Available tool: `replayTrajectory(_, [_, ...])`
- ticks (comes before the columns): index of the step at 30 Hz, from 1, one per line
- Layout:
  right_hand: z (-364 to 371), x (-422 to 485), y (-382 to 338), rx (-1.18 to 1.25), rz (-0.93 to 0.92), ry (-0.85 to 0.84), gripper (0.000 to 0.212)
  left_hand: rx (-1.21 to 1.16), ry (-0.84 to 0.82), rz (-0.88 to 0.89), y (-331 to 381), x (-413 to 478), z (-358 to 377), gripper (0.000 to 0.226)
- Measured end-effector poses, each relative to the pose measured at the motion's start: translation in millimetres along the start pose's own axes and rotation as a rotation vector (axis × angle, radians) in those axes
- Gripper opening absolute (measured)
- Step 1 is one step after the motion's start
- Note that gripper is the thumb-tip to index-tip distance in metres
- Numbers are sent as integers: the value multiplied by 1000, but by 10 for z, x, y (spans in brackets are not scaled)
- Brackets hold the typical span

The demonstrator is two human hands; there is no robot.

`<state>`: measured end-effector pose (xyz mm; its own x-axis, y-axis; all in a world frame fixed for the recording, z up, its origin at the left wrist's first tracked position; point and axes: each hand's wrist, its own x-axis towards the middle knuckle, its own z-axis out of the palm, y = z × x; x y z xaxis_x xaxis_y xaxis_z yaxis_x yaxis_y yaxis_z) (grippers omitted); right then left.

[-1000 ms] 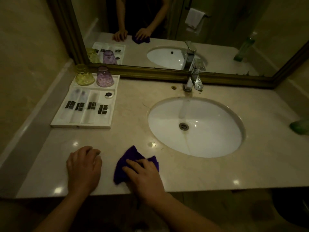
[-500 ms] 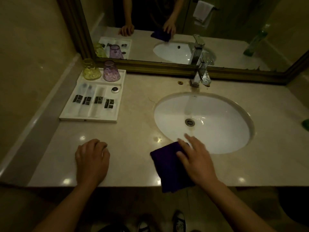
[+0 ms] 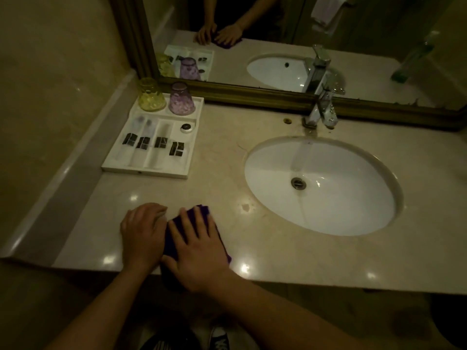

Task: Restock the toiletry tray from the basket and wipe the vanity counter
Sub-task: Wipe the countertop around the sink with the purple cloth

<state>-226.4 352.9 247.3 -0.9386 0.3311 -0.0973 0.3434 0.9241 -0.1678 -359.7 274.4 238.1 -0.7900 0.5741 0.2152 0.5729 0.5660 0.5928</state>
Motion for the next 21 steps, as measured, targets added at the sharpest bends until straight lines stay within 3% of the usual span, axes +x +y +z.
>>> replayTrajectory(6, [13, -333, 497, -15, 56, 63, 68, 9, -33, 50, -46, -11, -20, 45])
replayTrajectory(12, [-138, -1466, 1699, -160, 549, 8, 76, 233, -82, 79, 24, -32, 16, 43])
replayTrajectory(15, [-173, -1461, 1629, -111, 733, 33, 80, 308, -143, 71, 113, -51, 46, 41])
replayTrajectory(17, [-129, -1166, 1252, -98, 655, 31, 79, 314, -157, 71, 134, -46, 38, 41])
replayTrajectory(21, [80, -807, 511, 0, 166, 19, 66, 246, -158, 42, 114, -74, -22, 41])
